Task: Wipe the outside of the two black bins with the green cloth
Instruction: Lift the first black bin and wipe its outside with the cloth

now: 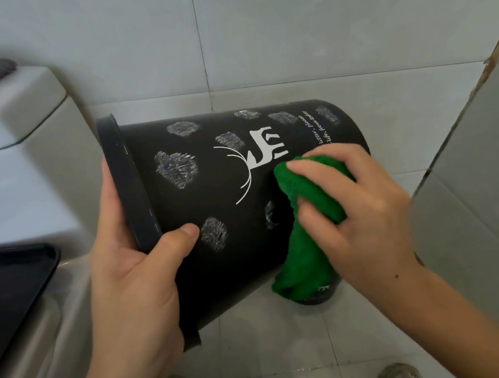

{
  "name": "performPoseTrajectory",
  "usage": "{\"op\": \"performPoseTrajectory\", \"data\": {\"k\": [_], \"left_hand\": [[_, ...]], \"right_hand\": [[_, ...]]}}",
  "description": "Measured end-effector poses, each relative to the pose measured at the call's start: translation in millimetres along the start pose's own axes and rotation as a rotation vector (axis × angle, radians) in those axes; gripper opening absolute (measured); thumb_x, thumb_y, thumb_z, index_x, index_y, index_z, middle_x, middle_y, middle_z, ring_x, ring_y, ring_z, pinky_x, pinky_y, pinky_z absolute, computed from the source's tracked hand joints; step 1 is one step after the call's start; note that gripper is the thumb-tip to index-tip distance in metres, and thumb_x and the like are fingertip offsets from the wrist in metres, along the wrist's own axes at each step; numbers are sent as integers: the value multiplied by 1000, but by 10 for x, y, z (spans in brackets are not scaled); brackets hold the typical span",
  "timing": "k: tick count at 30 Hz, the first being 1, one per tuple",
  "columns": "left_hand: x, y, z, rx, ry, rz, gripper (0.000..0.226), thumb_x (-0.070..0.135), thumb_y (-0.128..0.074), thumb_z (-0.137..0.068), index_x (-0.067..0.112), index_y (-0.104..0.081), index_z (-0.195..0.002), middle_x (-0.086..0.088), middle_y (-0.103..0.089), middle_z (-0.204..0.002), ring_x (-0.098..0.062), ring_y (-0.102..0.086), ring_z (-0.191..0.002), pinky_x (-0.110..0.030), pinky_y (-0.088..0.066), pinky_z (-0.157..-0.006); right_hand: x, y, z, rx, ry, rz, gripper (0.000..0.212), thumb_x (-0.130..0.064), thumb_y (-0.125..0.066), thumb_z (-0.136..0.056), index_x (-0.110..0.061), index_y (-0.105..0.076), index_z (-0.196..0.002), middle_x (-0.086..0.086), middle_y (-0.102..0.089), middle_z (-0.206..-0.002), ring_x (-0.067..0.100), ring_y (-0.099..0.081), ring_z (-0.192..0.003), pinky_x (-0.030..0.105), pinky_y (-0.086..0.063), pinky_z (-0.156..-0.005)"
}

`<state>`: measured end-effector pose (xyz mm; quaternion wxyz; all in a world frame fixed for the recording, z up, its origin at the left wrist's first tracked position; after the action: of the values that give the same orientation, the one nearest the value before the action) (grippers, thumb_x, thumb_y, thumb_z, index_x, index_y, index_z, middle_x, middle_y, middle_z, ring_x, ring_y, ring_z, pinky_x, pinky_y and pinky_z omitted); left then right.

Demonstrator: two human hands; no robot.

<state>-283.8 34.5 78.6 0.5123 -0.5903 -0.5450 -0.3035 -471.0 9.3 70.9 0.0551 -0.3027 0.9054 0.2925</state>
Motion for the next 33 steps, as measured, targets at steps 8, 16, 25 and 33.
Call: {"op": "performPoseTrajectory", "data": {"k": [8, 16, 25, 33], "left_hand": [[-43, -12, 23, 14, 40, 33, 85, -23, -43, -82, 35, -41, -144, 3, -70, -120, -23, -67, -111, -55, -48, -99], [-73, -14, 4, 45, 33, 62, 84, -18, -50, -79, 33, -42, -145, 0, -71, -119, -25, -67, -110, -49, -50, -98], [-75, 10, 32, 42, 60, 49, 79, -20, -43, -84, 32, -43, -144, -2, -71, -117, -27, -68, -108, -50, -51, -96], [-48, -28, 52, 22, 38, 27, 80, -19, -45, -85, 33, -42, -145, 1, -70, -120, -24, -66, -111, -52, -48, -100]], "right_hand": [[-55, -42, -3, -86, 59, 34, 31, -22, -57, -83, -16, -74, -109, 6, -66, -109, 26, -64, -89, 35, -51, -71], [-262, -74, 143, -175, 121, -38, 31, -23, -58, -82, -17, -73, -110, 6, -66, -109, 27, -64, -86, 36, -52, -70], [-283, -46, 257, -227, 124, -34, 31, -23, -59, -84, -16, -72, -111, 6, -65, -110, 25, -62, -88, 37, -52, -70], [-224, -30, 228, -209, 58, -38, 33, -22, -57, -82, -14, -72, -110, 6, -64, -109, 24, -61, -89, 36, -50, -72]]}}
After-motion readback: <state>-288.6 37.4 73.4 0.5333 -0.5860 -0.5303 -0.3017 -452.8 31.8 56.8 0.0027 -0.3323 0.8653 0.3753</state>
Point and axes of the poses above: each hand's wrist, its own z-axis away from the middle knuckle, its own y-axis out of the back of the hand, x = y × z, the point moved 3 cm from there along -z, towards the middle knuckle
